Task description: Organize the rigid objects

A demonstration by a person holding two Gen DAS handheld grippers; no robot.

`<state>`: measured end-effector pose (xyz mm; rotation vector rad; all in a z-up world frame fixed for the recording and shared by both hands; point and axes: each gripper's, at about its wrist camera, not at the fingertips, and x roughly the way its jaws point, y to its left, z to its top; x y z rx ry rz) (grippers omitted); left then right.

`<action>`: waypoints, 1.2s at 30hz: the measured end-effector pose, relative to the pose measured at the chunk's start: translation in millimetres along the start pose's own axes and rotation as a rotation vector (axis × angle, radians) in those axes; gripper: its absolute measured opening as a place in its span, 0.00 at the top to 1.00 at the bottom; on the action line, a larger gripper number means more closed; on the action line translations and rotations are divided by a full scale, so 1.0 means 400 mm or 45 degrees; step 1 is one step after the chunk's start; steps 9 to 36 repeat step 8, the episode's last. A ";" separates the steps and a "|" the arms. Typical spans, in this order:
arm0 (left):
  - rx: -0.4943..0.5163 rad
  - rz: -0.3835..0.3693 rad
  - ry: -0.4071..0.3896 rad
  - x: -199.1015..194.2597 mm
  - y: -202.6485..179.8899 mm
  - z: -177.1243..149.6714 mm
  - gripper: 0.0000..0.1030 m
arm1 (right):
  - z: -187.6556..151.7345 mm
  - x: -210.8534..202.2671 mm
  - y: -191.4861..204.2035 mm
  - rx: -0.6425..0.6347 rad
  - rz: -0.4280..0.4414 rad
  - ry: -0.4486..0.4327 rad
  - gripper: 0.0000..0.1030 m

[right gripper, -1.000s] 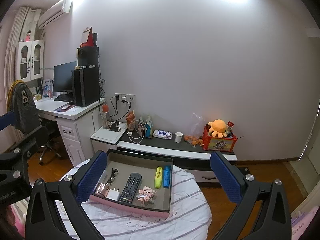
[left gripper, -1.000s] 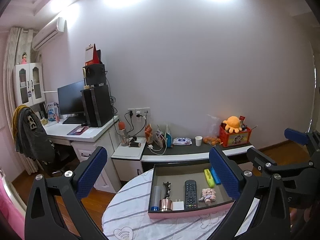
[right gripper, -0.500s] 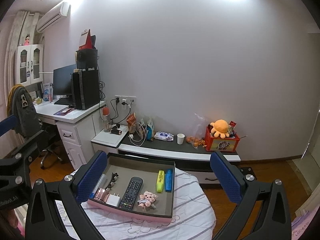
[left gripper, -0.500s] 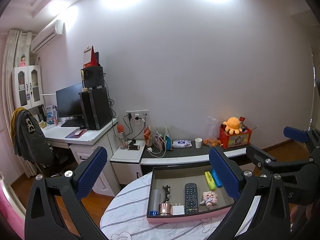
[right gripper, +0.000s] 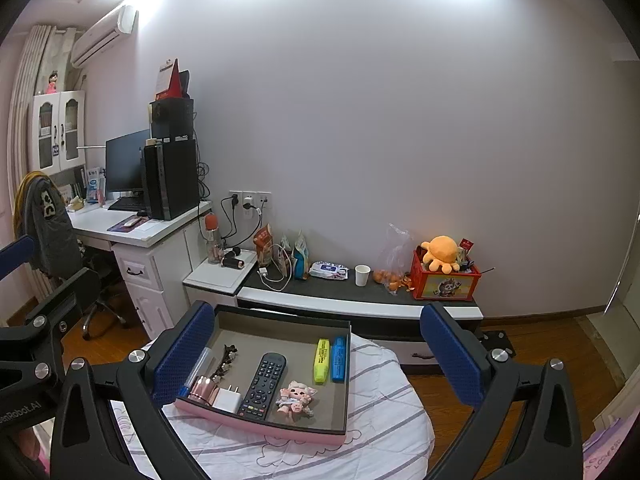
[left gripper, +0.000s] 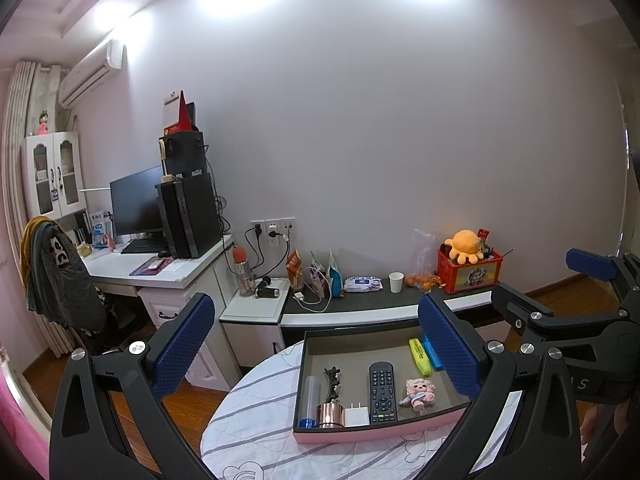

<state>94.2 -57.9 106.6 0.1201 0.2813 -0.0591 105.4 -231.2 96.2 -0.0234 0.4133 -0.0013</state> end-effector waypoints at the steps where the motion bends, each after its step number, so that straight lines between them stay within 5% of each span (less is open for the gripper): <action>1: 0.000 0.000 -0.001 0.000 0.000 0.000 0.00 | 0.000 -0.002 0.000 0.000 -0.001 -0.001 0.00; 36: 0.002 0.000 -0.004 -0.002 0.000 0.002 0.00 | -0.001 -0.006 0.002 0.000 0.001 -0.003 0.00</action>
